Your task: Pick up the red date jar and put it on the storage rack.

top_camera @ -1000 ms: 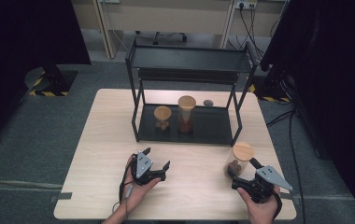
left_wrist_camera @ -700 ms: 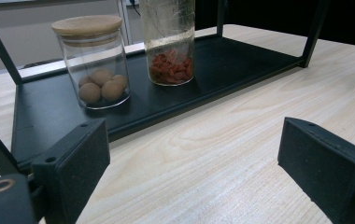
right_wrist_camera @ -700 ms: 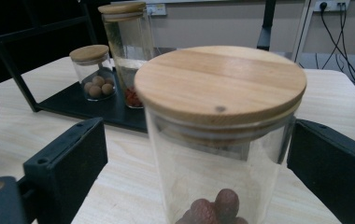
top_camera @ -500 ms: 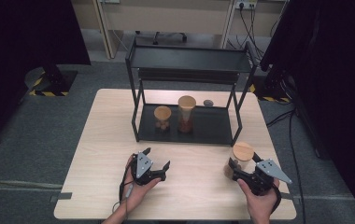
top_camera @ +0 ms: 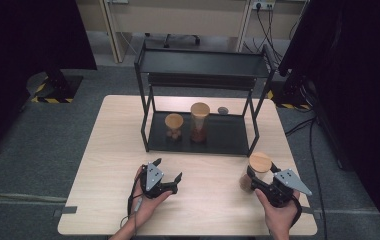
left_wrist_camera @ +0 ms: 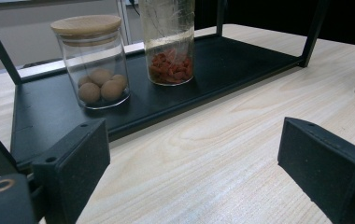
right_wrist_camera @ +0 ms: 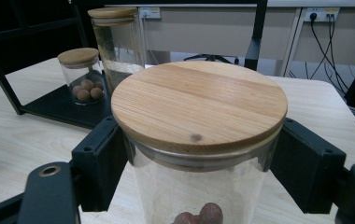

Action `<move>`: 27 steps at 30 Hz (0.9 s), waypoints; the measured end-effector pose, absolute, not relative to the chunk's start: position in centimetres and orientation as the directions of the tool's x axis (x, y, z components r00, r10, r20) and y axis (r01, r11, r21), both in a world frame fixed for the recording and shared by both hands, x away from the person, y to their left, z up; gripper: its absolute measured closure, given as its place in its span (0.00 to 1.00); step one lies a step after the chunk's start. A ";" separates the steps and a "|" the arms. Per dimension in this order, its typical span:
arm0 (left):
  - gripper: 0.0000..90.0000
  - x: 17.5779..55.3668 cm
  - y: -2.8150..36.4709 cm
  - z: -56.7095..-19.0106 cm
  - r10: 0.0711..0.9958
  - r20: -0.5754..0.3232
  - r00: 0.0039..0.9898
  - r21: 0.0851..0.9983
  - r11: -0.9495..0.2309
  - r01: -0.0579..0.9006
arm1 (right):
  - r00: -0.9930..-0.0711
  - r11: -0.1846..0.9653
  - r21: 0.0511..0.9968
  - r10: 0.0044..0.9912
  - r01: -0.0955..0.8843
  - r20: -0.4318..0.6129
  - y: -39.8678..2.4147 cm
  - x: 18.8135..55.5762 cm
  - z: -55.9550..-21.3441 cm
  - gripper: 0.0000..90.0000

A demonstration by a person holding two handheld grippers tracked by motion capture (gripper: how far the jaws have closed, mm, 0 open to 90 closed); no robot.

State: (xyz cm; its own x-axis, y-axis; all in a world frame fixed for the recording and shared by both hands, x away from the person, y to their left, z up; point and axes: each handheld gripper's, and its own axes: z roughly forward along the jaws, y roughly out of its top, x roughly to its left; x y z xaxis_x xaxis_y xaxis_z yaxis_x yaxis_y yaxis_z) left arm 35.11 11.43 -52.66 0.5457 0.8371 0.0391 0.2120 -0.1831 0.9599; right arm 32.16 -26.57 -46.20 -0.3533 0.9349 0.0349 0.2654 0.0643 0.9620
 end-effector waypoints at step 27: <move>0.10 35.1 11.5 -52.7 0.837 0.035 0.546 0.960 -0.180 0.214 | -0.401 0.092 0.970 0.916 0.225 0.006 -23.6 33.9 -43.4 0.28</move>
